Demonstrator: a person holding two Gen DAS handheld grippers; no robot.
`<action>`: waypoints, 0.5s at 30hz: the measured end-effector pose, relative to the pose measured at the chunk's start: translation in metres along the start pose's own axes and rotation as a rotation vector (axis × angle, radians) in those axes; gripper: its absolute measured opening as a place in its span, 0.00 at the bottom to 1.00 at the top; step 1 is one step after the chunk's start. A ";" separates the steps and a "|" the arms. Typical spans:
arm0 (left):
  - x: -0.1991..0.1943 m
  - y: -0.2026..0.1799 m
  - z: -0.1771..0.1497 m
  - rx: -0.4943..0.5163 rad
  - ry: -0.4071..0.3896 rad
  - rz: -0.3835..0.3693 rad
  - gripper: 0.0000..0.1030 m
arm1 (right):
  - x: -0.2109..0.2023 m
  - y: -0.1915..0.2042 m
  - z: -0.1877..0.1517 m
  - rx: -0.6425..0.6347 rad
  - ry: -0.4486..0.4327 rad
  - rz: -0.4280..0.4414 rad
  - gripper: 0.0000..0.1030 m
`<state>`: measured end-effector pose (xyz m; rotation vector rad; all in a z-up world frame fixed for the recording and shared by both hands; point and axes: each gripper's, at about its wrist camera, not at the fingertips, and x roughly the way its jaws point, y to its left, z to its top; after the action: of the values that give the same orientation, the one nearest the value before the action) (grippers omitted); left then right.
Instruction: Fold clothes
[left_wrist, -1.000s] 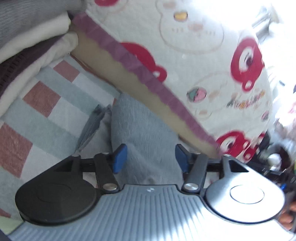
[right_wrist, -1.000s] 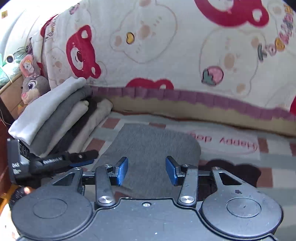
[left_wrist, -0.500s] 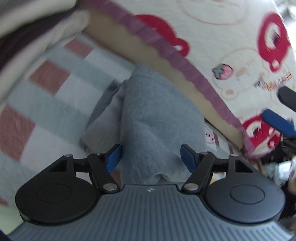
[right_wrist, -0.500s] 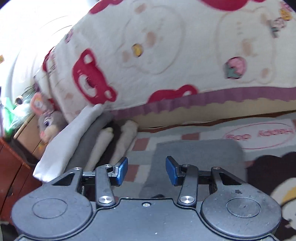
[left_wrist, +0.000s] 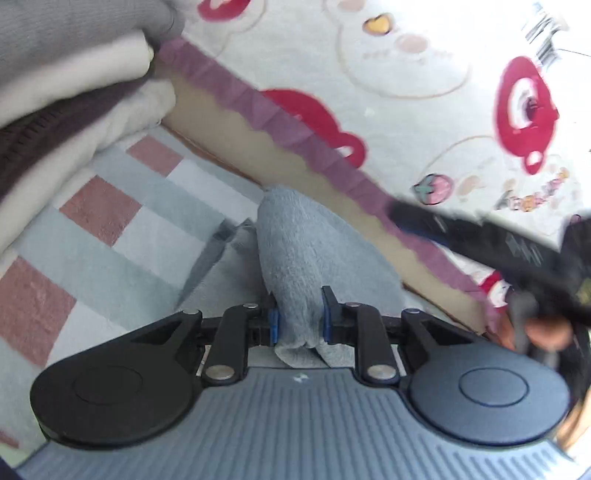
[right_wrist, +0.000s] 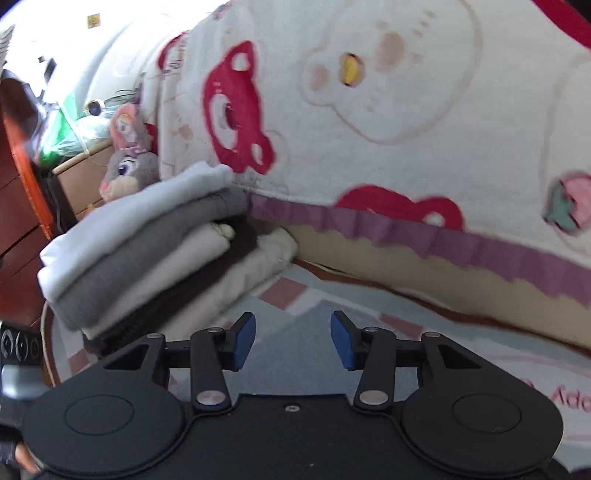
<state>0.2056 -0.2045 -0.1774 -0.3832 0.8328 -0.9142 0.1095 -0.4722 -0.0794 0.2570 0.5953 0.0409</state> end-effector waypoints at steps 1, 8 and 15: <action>0.003 0.005 0.004 -0.029 -0.008 0.027 0.19 | 0.000 -0.006 -0.006 0.004 0.015 -0.025 0.49; 0.020 0.025 0.008 -0.015 0.021 0.141 0.21 | 0.016 -0.013 -0.046 -0.086 0.162 -0.082 0.51; 0.027 0.027 0.009 0.062 0.020 0.275 0.21 | 0.038 0.027 -0.063 -0.285 0.196 -0.092 0.59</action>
<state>0.2360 -0.2114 -0.2007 -0.2001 0.8495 -0.6871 0.1062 -0.4272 -0.1438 -0.0521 0.7861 0.0615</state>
